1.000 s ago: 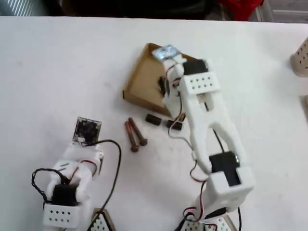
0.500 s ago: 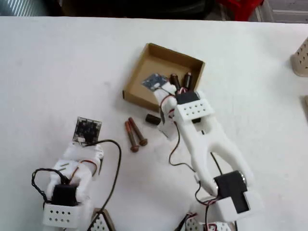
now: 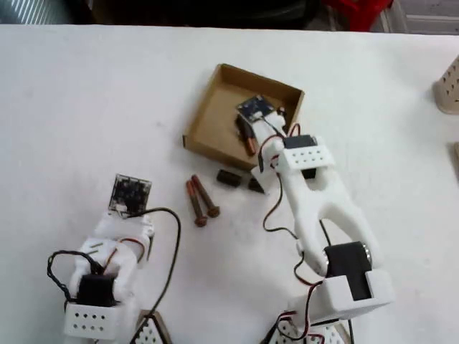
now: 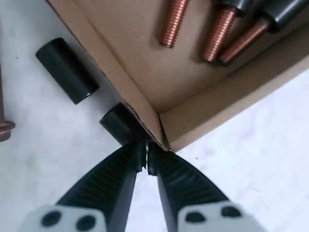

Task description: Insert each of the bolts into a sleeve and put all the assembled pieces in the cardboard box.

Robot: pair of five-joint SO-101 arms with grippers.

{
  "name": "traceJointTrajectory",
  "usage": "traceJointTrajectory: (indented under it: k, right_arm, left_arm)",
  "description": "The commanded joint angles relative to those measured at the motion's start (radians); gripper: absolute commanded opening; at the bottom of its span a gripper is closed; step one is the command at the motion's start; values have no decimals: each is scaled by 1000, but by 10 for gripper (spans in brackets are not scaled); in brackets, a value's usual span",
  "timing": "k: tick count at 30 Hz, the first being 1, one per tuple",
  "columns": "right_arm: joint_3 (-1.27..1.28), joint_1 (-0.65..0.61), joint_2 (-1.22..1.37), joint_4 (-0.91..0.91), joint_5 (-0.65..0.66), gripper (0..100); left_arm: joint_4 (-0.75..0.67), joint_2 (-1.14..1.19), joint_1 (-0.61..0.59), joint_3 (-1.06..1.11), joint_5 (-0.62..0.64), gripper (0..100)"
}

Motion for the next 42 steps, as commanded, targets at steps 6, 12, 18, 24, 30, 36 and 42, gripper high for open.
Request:
traceJointTrajectory:
  k: [6, 12, 18, 24, 30, 36, 42]
  right_arm:
    - [-100, 61, 65, -104, -2, 18]
    - [-189, 96, 140, -99, -3, 18]
    - [-253, 91, 99, 76, 8, 18]
    - [-224, 2, -96, 297, 150, 18]
    - [-97, -84, -170, 271, 233, 130]
    - [35, -90, -148, 94, 377, 166]
    - [71, -93, -104, -12, 457, 163]
  left_arm:
    - [9, -15, 5, -5, -9, 20]
    - [9, -15, 5, -5, -9, 20]
    - [9, -15, 5, -5, -9, 20]
    - [9, -15, 7, -5, -9, 20]
    - [9, -15, 7, -5, -9, 20]
    - [9, -15, 4, -5, -9, 20]
    - [9, -15, 4, -5, -9, 20]
